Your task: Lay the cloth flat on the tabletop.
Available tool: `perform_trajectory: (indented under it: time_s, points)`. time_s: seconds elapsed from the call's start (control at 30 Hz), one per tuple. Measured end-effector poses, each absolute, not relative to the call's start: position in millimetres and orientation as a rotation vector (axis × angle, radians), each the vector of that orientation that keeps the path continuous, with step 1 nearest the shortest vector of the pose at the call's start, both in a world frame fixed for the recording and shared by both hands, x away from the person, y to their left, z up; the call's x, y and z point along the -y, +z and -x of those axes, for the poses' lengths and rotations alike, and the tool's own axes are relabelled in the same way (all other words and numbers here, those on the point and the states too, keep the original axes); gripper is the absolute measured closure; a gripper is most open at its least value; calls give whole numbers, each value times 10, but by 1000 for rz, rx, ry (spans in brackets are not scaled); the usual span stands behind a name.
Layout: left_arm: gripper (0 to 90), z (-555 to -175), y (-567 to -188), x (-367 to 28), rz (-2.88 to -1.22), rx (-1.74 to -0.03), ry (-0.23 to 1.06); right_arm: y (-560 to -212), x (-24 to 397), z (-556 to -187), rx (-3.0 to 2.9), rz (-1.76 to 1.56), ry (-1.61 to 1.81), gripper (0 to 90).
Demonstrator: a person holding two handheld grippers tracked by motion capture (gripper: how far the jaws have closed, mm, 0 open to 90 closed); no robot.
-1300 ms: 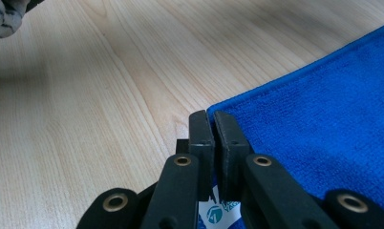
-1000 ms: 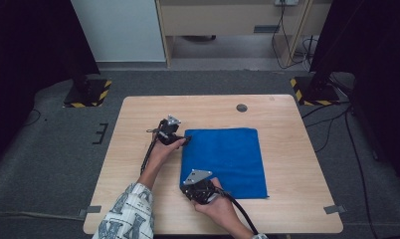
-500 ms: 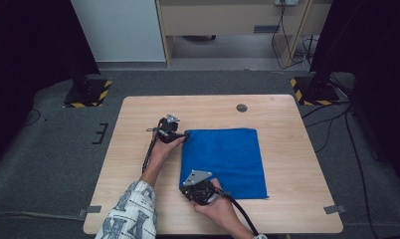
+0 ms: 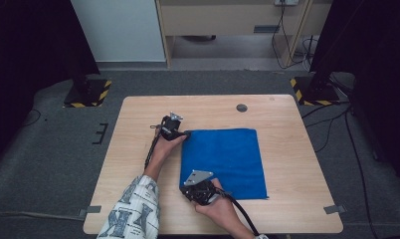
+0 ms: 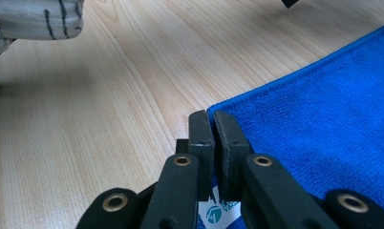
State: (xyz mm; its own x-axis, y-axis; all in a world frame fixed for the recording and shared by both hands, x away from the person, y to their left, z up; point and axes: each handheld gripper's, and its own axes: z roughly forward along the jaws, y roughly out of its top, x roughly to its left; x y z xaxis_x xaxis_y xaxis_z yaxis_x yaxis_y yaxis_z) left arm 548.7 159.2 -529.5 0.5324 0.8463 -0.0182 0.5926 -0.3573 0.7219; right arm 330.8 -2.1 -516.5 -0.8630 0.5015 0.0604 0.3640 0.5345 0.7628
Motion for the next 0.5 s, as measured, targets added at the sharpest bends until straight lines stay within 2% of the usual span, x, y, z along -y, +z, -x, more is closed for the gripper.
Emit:
perform_trajectory:
  time_s: [0.17,0.2,0.3,0.5]
  points:
    - [362,-5503,-5316,-1592,-2086,-1163,457,-5162,25,-3307,-2597,-740,1242,868]
    - [422,-5501,-5312,-1586,-2085,-1156,448,-5159,27,-3306,-2598,-741,1243,869]
    - [515,-5480,-5305,-1554,-2102,-1126,447,-5155,30,-3304,-2600,-739,1240,869]
    - [756,-5420,-5300,-1480,-2104,-1106,425,-5160,21,-3289,-2600,-742,1237,868]
